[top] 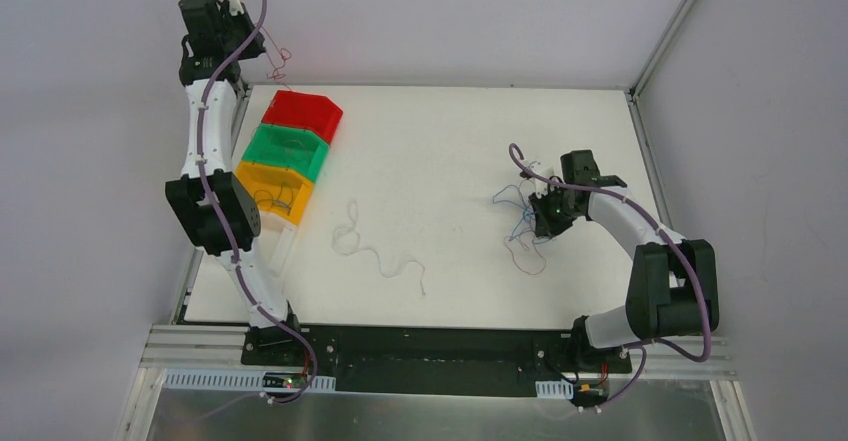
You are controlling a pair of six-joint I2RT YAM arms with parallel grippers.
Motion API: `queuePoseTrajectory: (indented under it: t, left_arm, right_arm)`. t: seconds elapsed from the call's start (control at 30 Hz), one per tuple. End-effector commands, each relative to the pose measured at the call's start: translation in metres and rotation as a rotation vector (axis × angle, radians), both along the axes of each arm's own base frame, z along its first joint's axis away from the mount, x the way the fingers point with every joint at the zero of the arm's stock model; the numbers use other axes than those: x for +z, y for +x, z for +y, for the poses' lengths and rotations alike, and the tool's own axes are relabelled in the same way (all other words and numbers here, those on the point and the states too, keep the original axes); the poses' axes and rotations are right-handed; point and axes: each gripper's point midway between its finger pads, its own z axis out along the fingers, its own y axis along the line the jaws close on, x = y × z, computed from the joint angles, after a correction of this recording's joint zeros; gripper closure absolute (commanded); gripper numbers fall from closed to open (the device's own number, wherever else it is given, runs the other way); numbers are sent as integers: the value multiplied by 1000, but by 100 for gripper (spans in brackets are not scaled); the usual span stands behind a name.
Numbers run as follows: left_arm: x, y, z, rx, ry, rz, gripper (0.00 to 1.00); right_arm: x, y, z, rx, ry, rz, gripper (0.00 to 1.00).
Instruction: Untangle the cables
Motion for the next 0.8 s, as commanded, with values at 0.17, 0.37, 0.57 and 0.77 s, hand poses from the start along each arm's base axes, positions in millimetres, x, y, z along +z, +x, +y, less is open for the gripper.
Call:
queuePoseTrajectory:
  t: [0.17,0.37,0.57,0.77]
  left_arm:
    - [-75,11,-17,-159,-53,151,100]
    - [-138,19,-19,-189,-100,268,100]
    - [-190,27,-14,-174,-98,351,100]
    - [-193,34,1,-118,-59,378,78]
  right_arm:
    - [20,-1,1,7,13,-10,100]
    - [30,-9,-1,1,6,8,100]
    - [35,-15,-2,-22,8,22,100]
    - [42,-13,4,-39,40,31,100]
